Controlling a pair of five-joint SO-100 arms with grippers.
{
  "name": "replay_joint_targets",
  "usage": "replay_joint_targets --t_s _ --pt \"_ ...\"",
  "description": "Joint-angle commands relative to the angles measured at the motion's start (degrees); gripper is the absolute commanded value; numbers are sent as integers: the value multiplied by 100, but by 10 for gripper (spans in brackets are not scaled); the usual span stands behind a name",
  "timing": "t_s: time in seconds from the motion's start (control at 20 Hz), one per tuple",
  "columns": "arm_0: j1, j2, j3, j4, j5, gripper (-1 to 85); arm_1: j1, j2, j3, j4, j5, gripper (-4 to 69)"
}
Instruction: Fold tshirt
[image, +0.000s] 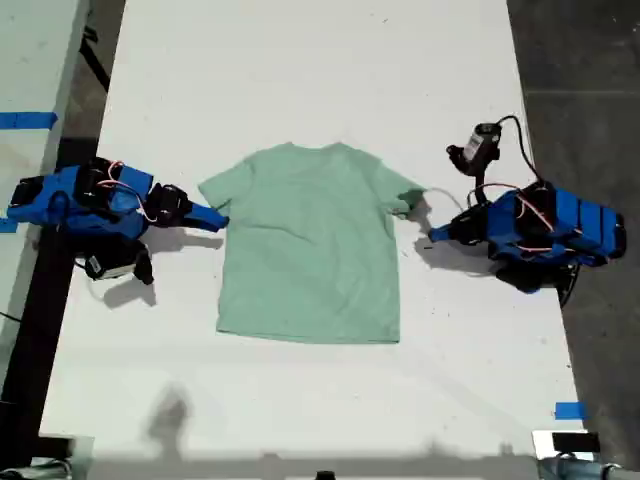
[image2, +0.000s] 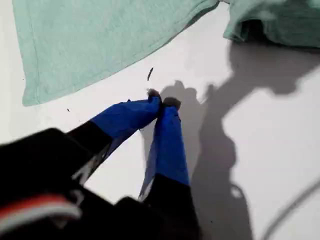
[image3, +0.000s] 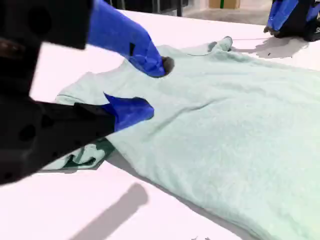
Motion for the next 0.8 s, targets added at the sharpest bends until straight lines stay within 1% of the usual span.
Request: replay_joint_targets --t_s 0.0,0.45,0.55,0.6,0.65,0.75 --pt "668 589 35 -501 -598 48 -1731 79 -44 -1055 5722 8" --pt "668 589 44 -510 -606 38 -1723 79 -44 -1099 5616 8" --pt "668 589 35 -404 -888 43 -1696 79 -53 -1011 5845 8" --pt "642 589 35 -431 -940 30 -1652 79 -62 -984 5933 8" --pt "677 589 26 -659 -861 1 -1626 79 -114 -932 5968 8" --pt "545 589 -44 -861 -940 1 -1670 79 -457 -853 5801 1"
